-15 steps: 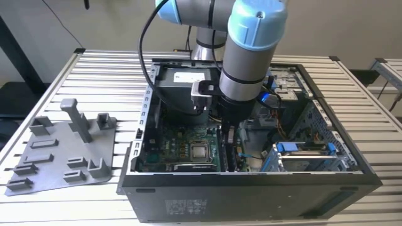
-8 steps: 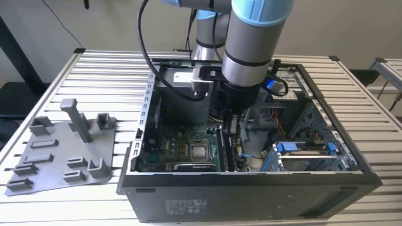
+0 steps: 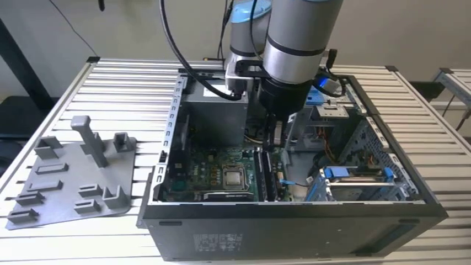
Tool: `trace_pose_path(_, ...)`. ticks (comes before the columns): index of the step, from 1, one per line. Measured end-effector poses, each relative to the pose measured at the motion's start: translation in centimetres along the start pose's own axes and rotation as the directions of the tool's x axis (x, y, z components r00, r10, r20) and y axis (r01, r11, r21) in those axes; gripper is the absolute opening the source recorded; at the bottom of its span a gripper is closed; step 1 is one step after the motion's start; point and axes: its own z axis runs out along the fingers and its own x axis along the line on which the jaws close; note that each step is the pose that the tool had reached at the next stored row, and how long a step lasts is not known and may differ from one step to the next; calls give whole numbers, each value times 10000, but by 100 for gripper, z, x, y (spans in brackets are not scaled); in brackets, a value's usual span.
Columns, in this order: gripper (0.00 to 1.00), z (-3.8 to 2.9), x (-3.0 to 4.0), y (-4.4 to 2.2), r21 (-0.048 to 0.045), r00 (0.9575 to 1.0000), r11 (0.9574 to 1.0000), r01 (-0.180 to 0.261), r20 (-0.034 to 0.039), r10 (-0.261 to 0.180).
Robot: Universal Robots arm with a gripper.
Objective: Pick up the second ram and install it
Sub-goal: 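Press down the second ram until it locks into place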
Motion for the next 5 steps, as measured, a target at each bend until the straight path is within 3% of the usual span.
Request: trace_pose_path(5,11,-1,0,0,0,10000,10000,0,-2,0)
